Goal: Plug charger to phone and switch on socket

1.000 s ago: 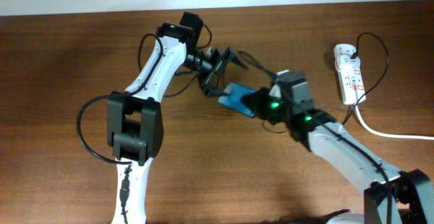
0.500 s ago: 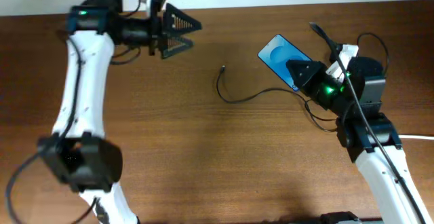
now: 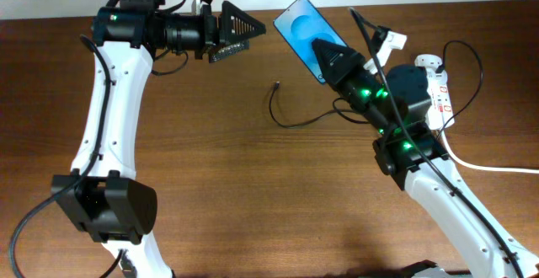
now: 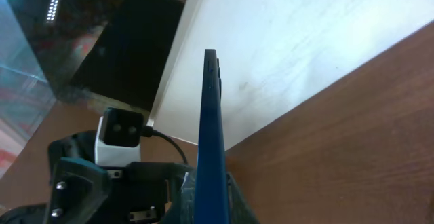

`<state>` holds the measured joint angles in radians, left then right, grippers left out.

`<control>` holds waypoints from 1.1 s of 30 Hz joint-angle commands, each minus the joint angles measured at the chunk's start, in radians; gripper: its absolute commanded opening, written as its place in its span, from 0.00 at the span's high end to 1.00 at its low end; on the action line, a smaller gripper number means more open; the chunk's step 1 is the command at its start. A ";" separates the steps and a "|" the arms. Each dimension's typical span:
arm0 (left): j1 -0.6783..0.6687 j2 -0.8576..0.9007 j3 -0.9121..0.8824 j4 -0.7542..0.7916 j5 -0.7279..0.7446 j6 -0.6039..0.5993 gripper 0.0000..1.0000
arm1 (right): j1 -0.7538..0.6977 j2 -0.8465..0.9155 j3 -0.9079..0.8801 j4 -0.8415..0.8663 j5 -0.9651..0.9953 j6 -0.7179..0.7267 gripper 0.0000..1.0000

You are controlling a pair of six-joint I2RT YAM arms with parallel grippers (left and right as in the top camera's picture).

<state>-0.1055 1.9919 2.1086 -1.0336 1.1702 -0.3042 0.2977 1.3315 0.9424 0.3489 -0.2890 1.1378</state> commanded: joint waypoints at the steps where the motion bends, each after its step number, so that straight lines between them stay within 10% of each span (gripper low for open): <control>1: 0.000 0.019 -0.088 0.113 0.024 -0.118 0.01 | 0.003 -0.002 0.025 0.013 0.040 0.015 0.96; 12: -0.177 0.040 -0.421 1.118 0.069 -0.882 0.01 | 0.032 0.112 0.025 -0.049 0.158 0.113 0.96; 33: -0.217 0.042 -0.423 1.269 -0.171 -1.088 0.53 | 0.210 0.198 0.025 0.000 0.209 0.409 0.96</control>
<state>-0.2943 2.0521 1.6592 0.2062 1.0103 -1.3861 0.4435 1.5066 0.9791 0.3607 0.0593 1.5600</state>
